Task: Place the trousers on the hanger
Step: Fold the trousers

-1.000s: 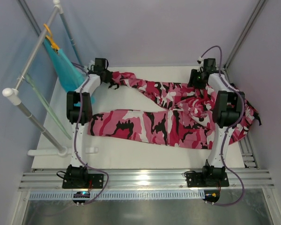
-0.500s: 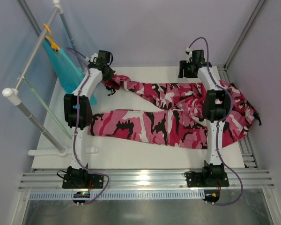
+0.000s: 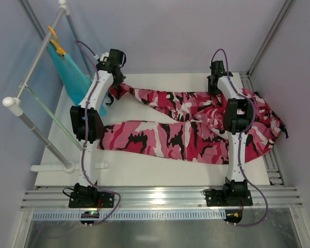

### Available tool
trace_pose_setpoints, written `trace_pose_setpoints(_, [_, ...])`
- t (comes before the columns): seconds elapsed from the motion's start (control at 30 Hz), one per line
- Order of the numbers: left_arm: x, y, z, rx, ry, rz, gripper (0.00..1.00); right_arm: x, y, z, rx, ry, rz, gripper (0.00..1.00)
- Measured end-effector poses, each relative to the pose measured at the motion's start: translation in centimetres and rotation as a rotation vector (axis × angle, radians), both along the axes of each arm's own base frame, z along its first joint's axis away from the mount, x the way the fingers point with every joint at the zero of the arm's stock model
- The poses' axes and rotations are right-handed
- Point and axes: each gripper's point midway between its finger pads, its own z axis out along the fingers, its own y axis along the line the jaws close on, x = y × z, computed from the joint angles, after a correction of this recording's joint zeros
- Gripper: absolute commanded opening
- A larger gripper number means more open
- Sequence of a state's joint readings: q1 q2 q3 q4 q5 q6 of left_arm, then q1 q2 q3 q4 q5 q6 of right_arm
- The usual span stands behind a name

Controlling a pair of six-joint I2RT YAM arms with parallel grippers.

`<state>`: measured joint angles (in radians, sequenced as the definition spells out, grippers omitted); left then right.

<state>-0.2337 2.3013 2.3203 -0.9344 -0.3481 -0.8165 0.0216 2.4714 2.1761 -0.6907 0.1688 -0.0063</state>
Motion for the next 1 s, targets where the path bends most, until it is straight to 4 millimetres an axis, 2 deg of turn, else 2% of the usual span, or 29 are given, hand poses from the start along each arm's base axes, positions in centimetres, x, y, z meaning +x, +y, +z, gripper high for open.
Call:
trace_pose_setpoints(0.03, [-0.2, 0.2, 0.1, 0.013, 0.006, -0.003, 0.0, 0.0, -0.2, 0.0, -0.009, 0.0, -0.006, 0.15])
trace_pose_setpoints(0.1, [-0.6, 0.6, 0.0, 0.037, 0.025, -0.005, 0.0, -0.1, -0.8, 0.0, -0.02, 0.002, -0.021, 0.04])
trace_pose_setpoints(0.27, [-2.1, 1.3, -1.0, 0.088, 0.098, -0.027, 0.0, -0.3, -2.2, -0.2, -0.041, 0.003, -0.059, 0.04])
trace_pose_setpoints(0.43, [-3.8, 1.7, -2.7, 0.122, 0.19, -0.065, 0.0, -0.3, -2.6, -0.2, -0.056, -0.012, -0.07, 0.04])
trace_pose_setpoints(0.6, [-3.0, 1.7, -0.9, 0.135, 0.17, -0.077, 0.0, -0.3, -2.8, -0.2, -0.067, -0.022, -0.083, 0.04])
trace_pose_setpoints(0.7, [-3.8, 1.9, 0.1, 0.138, 0.16, -0.078, 0.0, -0.5, -2.8, -0.1, -0.058, -0.032, -0.098, 0.04])
trace_pose_setpoints(0.83, [-6.5, 2.4, 0.9, 0.148, 0.193, -0.091, 0.0, -2.5, -2.6, 0.1, -0.04, -0.021, -0.122, 0.04])
trace_pose_setpoints(0.93, [-7.5, 2.5, 1.6, 0.148, 0.2, -0.104, 0.0, -5.2, -2.6, 0.5, -0.035, 0.003, -0.137, 0.04])
trace_pose_setpoints(1.0, [-8.1, 2.7, 1.7, 0.153, 0.213, -0.112, 0.0, -6.2, -2.6, 1.1, -0.033, 0.005, -0.146, 0.04])
